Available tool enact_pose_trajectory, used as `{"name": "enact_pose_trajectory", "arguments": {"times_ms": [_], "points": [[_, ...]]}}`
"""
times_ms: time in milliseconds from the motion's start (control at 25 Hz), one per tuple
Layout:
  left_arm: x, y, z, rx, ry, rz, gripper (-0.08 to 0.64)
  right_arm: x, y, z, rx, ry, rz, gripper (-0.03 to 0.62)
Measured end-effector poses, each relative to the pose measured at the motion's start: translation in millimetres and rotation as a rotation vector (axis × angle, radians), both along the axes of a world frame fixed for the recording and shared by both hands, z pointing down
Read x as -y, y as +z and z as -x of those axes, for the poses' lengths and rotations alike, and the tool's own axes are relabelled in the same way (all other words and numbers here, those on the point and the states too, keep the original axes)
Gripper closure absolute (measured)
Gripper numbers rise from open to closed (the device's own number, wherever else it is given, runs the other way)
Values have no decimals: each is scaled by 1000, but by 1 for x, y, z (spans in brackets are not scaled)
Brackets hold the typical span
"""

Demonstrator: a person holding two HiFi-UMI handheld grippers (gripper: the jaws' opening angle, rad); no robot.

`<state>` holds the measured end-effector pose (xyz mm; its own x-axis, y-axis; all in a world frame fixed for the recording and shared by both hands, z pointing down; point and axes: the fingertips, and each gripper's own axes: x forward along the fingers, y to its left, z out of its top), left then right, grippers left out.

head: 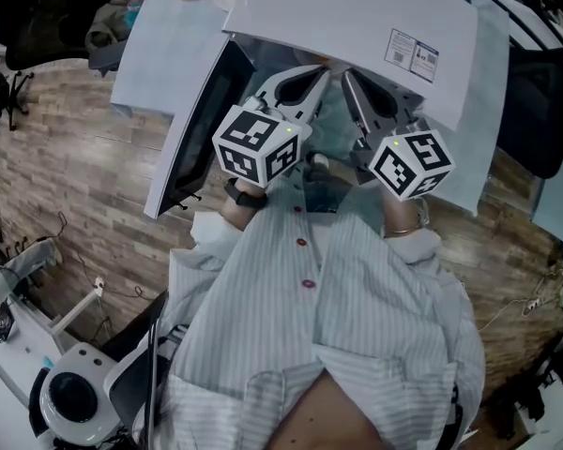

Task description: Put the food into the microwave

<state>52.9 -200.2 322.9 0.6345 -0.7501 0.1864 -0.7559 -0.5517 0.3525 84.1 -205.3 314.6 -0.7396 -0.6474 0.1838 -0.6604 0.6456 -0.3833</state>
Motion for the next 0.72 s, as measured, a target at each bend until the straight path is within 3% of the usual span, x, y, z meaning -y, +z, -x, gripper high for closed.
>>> {"name": "enact_pose_trajectory", "arguments": {"times_ms": [720], "points": [[-2,-5,-9,18,28,-5,551,-5,-4,-3,-3,-20,0,560]]}}
